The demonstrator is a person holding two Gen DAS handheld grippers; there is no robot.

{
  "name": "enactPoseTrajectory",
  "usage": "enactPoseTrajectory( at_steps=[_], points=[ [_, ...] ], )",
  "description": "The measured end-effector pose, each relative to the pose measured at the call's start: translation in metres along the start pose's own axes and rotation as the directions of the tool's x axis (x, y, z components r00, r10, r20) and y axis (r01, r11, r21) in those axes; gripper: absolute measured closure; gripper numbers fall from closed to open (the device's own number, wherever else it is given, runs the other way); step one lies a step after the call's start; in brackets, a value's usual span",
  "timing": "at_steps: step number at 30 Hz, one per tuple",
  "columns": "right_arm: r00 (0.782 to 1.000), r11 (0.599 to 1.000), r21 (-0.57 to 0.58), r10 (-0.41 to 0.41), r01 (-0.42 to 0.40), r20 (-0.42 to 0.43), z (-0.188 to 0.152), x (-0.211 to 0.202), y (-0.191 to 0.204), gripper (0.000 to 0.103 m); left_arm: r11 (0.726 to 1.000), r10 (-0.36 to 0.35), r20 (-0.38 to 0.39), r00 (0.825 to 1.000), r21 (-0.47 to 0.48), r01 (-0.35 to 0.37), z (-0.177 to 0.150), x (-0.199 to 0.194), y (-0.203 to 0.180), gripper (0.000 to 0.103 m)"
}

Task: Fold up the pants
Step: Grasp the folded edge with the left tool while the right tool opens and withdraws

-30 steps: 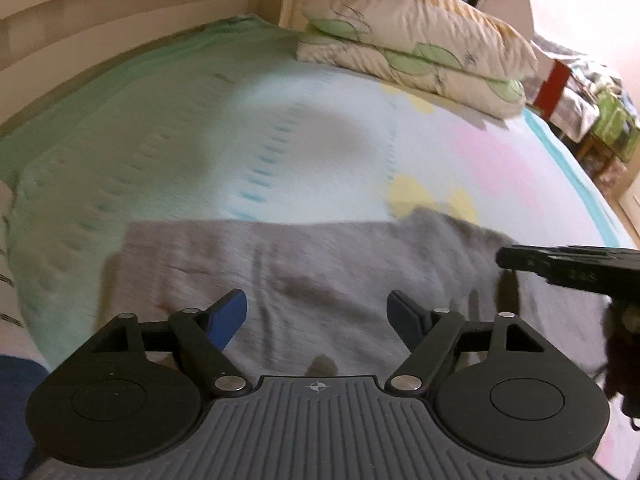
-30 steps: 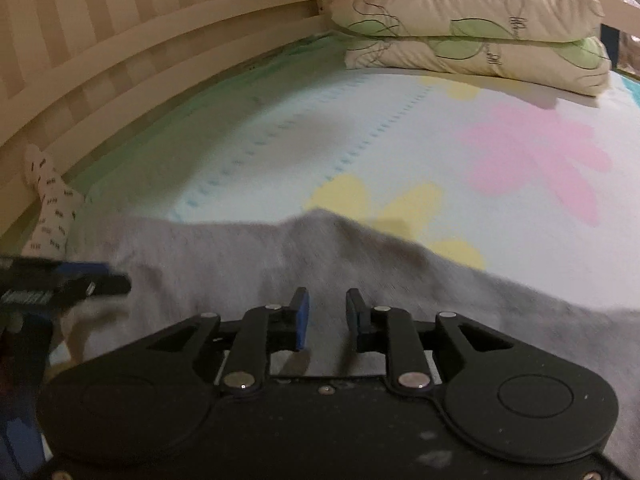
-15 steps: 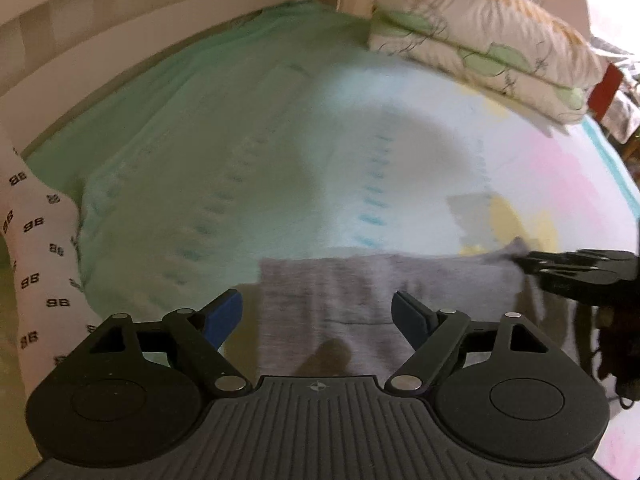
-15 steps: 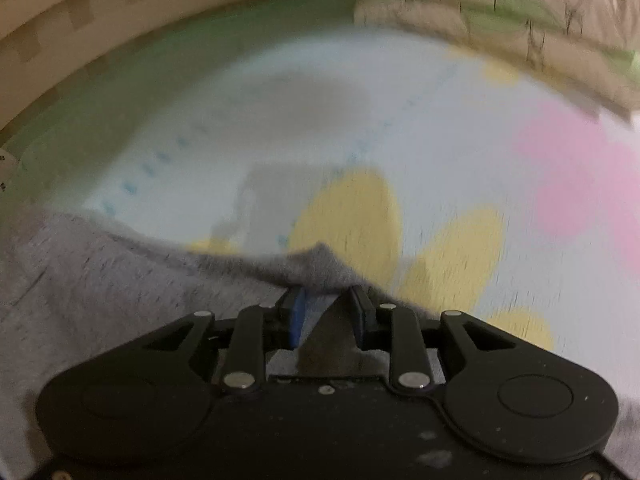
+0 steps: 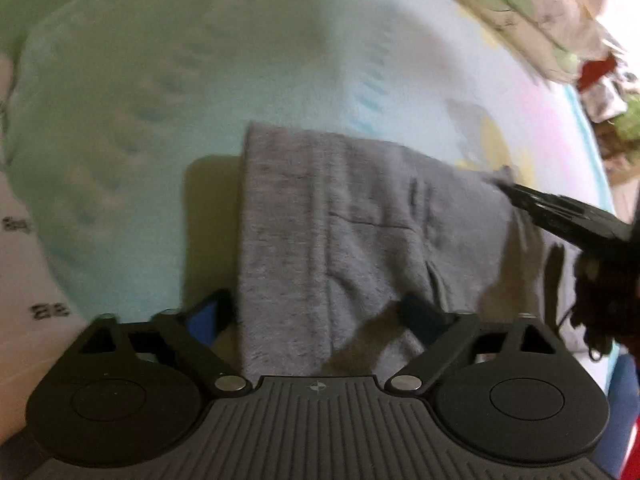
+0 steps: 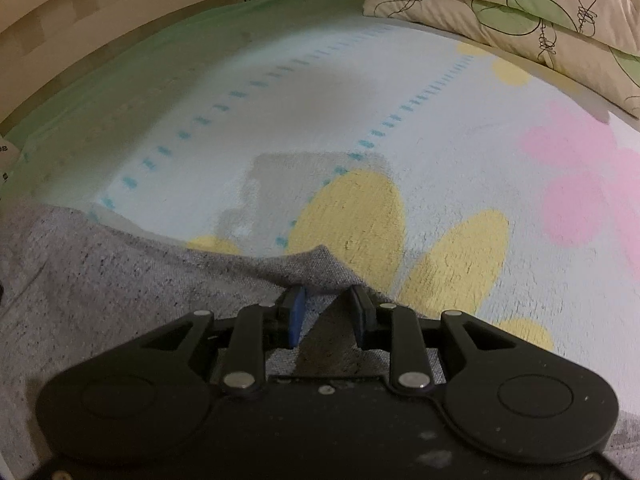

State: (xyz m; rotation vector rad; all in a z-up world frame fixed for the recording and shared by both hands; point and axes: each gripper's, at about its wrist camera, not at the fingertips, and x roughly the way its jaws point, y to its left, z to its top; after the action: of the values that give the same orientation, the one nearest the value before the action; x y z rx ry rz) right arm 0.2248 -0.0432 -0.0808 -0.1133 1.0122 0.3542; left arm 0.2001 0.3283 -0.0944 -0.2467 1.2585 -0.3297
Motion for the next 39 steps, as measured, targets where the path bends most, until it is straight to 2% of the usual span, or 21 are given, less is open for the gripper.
enactPoseTrajectory(
  at_steps=[3,6,13,19,20,22,23,24,28,32,36,39],
  points=[
    [1.000,1.000,-0.002,0.003,-0.003,0.000,0.000,0.001,0.000,0.076,0.999,0.018,-0.009,1.000,0.032,-0.018,-0.003,0.002,-0.008,0.001],
    [1.000,1.000,0.003,0.015,-0.015,0.001,0.000,0.000,-0.003,0.076,0.999,0.029,-0.008,1.000,0.041,-0.028,-0.006,0.004,-0.013,0.001],
    [0.999,1.000,0.018,0.023,-0.024,0.030,-0.005,-0.001,-0.005,0.076,1.000,0.011,0.052,0.999,-0.015,-0.010,-0.008,0.008,-0.014,0.001],
    [0.998,0.999,0.034,0.020,-0.022,0.063,-0.007,0.000,-0.005,0.076,0.999,0.033,0.095,0.995,-0.027,-0.030,-0.008,0.011,-0.022,0.002],
    [0.997,0.999,0.034,0.018,-0.020,0.073,-0.008,0.000,-0.005,0.076,0.998,0.045,0.107,0.993,-0.042,-0.041,-0.009,0.010,-0.023,0.006],
    [0.996,0.999,0.032,0.017,-0.020,0.093,-0.009,0.000,-0.005,0.076,0.996,0.087,0.127,0.988,-0.037,-0.083,-0.012,0.005,-0.027,0.029],
    [0.995,0.999,0.032,0.021,-0.024,0.099,-0.010,0.000,-0.006,0.076,0.997,0.072,0.134,0.988,-0.024,-0.070,-0.014,0.002,-0.030,0.053],
    [0.994,0.999,0.038,0.027,-0.031,0.103,-0.010,-0.002,-0.007,0.076,0.998,0.059,0.147,0.987,-0.028,-0.056,-0.016,-0.001,-0.032,0.064],
    [0.989,0.995,0.087,0.027,-0.040,0.149,-0.018,-0.026,-0.011,0.074,0.996,0.083,0.180,0.980,-0.028,-0.079,-0.021,-0.009,-0.040,0.074],
    [0.976,0.989,0.061,0.124,-0.137,0.178,-0.046,-0.064,0.007,0.073,0.997,0.071,0.205,0.976,-0.045,-0.063,-0.022,-0.016,-0.040,0.077],
    [0.971,0.979,-0.037,0.204,-0.201,0.126,-0.098,-0.096,0.040,0.073,0.997,0.058,0.214,0.975,-0.055,-0.047,-0.022,-0.025,-0.040,0.078],
    [0.975,0.977,-0.068,0.207,-0.202,0.082,-0.135,-0.110,0.058,0.073,0.998,0.051,0.225,0.973,-0.055,-0.039,-0.021,-0.032,-0.046,0.080]
  ],
)
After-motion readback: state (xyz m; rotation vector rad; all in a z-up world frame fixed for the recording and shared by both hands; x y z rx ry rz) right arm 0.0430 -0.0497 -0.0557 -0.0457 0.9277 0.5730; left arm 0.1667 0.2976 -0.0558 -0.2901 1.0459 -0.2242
